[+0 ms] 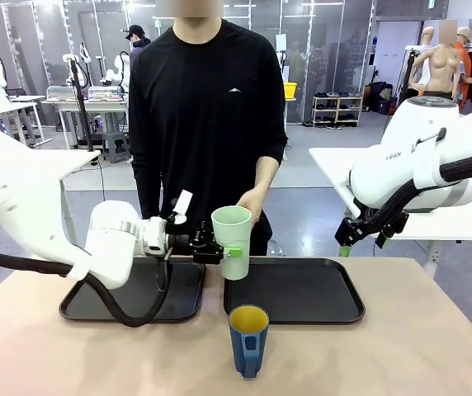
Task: Sort and store the cups by type.
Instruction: Place the picked Reusable plastic cup into the Flat Tray indicated by the person.
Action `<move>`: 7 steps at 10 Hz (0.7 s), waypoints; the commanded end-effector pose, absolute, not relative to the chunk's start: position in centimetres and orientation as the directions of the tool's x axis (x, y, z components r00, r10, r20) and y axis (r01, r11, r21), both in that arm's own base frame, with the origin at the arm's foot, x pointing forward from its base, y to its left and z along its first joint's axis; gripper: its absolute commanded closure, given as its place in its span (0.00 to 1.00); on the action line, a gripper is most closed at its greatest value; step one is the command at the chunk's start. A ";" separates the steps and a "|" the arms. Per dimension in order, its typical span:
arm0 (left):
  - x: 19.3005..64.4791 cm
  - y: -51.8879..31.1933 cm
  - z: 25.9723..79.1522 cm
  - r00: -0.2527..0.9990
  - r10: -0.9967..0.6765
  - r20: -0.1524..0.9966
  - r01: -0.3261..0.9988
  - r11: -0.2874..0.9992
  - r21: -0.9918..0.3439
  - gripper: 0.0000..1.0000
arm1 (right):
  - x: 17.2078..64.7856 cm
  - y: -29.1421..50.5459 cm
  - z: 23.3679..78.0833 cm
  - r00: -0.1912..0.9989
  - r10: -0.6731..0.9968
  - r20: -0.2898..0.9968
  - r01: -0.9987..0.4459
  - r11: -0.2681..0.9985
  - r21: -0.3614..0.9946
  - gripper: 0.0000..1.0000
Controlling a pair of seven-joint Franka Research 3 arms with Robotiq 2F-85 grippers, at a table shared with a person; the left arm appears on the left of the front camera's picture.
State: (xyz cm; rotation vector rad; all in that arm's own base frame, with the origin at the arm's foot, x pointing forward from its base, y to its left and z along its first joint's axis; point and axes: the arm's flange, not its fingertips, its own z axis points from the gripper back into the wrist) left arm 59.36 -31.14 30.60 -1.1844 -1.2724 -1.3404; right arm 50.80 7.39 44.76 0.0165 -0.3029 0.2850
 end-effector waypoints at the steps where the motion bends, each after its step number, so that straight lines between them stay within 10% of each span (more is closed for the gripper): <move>1: 60.0 -33.7 29.8 -0.152 0.054 0.987 0.988 0.007 0.151 0.13 | 50.7 7.3 44.8 0.912 0.271 0.307 -0.277 0.961 -0.025 0.00; 7: 60.8 -38.2 26.0 -0.120 0.051 0.992 0.990 0.081 0.115 0.13 | 50.7 7.3 44.8 0.912 0.271 0.307 -0.277 0.961 -0.025 0.00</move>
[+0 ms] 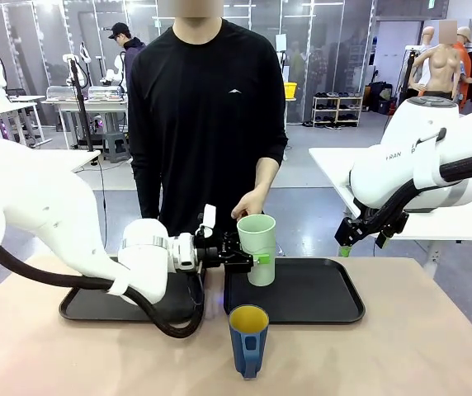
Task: Sort and store the cups by type.
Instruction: Place the picked Reusable plastic cup into the Flat Tray indicated by the person.
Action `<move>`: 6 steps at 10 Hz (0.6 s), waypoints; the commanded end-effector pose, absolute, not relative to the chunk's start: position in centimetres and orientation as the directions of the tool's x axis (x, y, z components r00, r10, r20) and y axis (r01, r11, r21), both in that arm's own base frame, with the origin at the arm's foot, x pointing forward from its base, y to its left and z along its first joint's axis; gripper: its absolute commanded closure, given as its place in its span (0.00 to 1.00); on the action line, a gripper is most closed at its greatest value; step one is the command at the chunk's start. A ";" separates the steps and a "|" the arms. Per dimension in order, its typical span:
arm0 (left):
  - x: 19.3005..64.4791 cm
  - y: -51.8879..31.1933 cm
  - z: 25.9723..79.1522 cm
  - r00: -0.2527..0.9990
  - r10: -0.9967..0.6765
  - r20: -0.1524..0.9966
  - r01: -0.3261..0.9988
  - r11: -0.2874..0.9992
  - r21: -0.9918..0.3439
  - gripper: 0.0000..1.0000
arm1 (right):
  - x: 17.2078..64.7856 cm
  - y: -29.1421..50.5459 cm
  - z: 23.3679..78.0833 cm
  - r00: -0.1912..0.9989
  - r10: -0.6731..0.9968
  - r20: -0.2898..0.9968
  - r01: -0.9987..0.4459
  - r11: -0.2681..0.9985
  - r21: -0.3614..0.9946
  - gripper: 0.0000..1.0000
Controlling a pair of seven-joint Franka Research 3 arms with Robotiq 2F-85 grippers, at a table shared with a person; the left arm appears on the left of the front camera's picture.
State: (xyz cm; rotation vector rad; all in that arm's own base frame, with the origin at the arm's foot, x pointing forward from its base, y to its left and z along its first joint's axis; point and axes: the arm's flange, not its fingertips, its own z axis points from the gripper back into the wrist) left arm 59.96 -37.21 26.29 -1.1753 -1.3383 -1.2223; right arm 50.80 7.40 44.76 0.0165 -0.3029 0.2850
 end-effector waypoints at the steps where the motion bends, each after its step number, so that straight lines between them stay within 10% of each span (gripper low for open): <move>1: 61.0 -38.5 25.5 -0.112 0.053 0.992 0.991 0.085 0.107 0.13 | 50.7 7.3 44.8 0.912 0.271 0.307 -0.277 0.961 -0.025 0.00; 6: 61.8 -39.0 23.5 -0.068 0.009 0.998 0.994 0.086 0.067 0.13 | 50.7 7.3 44.8 0.912 0.271 0.307 -0.277 0.961 -0.025 0.00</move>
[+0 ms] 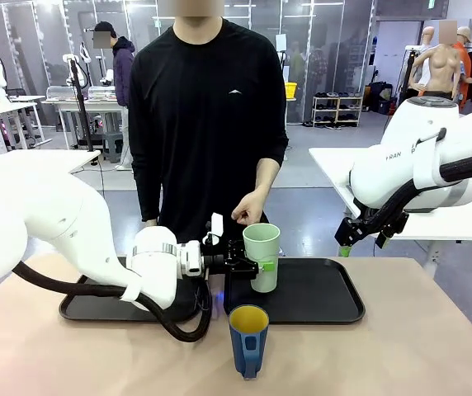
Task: Sort and store the cups by type.
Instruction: Place the picked Reusable plastic cup into the Flat Tray indicated by the person.
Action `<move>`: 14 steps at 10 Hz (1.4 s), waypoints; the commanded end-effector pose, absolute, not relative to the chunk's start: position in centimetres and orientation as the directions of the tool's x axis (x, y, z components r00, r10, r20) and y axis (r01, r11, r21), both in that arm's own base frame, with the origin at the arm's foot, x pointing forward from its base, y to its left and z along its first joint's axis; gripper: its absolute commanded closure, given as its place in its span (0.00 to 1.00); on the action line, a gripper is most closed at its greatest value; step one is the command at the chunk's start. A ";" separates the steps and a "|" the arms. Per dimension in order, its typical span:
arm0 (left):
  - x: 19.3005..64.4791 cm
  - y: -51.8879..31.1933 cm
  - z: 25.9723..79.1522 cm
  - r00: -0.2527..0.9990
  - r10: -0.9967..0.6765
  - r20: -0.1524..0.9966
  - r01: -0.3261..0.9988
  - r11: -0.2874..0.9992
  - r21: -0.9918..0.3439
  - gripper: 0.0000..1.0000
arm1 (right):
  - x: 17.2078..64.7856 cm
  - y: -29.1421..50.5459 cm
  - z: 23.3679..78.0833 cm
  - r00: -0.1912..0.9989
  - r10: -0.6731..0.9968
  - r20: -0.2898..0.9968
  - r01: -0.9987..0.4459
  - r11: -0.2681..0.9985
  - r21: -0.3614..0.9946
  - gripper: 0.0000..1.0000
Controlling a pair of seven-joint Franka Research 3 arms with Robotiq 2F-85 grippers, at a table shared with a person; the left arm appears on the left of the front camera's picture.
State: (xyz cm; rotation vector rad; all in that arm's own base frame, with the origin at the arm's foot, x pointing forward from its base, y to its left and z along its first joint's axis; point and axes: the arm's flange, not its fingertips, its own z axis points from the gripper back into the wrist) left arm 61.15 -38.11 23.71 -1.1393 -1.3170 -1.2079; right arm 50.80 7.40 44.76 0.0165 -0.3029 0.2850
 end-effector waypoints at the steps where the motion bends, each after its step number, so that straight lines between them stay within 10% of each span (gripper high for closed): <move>1: 62.0 -39.2 23.0 -0.062 -0.004 0.998 0.995 0.078 0.062 0.13 | 50.7 7.3 44.8 0.912 0.271 0.307 -0.277 0.961 -0.025 0.00; 14: 61.4 -39.1 20.7 -0.037 -0.059 0.998 0.999 0.031 0.038 0.00 | 50.7 7.3 44.8 0.912 0.271 0.307 -0.277 0.961 -0.025 0.00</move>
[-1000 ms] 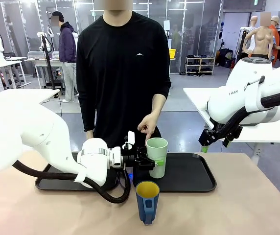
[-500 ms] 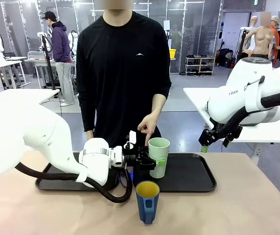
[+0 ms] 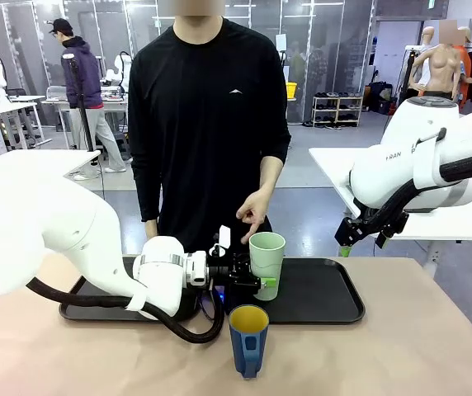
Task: Sort and store the cups by type.
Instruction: Place the picked Reusable plastic cup into the Flat Tray indicated by the person.
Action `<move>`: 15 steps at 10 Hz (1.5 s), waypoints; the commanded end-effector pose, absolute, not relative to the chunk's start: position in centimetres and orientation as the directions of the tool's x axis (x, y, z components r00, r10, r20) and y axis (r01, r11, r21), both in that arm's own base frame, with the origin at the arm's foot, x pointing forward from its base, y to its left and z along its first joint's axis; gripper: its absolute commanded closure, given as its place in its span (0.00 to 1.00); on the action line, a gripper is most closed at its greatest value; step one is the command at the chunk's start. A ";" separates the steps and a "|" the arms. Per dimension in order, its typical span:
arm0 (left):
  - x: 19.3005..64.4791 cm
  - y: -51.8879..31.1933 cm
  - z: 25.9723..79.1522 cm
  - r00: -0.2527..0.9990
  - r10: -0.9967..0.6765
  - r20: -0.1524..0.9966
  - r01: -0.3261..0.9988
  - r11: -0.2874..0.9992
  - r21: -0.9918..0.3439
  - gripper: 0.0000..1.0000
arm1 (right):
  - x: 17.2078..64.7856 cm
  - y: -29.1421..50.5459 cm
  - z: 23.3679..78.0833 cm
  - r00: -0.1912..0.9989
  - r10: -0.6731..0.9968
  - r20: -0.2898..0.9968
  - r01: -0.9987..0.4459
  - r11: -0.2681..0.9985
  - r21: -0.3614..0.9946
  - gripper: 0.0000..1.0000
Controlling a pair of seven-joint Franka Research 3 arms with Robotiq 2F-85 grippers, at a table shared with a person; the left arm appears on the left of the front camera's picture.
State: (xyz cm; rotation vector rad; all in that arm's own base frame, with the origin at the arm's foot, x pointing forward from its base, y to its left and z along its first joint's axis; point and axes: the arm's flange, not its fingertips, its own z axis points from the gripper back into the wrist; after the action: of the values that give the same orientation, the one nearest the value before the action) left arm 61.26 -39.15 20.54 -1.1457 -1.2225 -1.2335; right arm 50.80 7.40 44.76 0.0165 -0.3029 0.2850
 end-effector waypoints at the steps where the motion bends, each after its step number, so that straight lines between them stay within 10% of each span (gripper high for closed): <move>1: 61.3 -38.9 20.8 -0.052 -0.060 0.997 0.998 0.036 0.054 0.00 | 50.7 7.3 44.8 0.912 0.271 0.307 -0.277 0.961 -0.025 0.00; 15: 58.2 -31.9 25.0 -0.047 -0.268 0.962 0.989 0.123 0.083 0.00 | 50.7 7.3 44.8 0.912 0.271 0.307 -0.277 0.961 -0.025 0.00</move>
State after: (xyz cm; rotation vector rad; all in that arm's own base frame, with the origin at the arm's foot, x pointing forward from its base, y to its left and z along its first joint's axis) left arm 59.14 -32.63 24.39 -0.9132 -1.1335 -1.2720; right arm 50.79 7.40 44.76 0.0165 -0.3029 0.2850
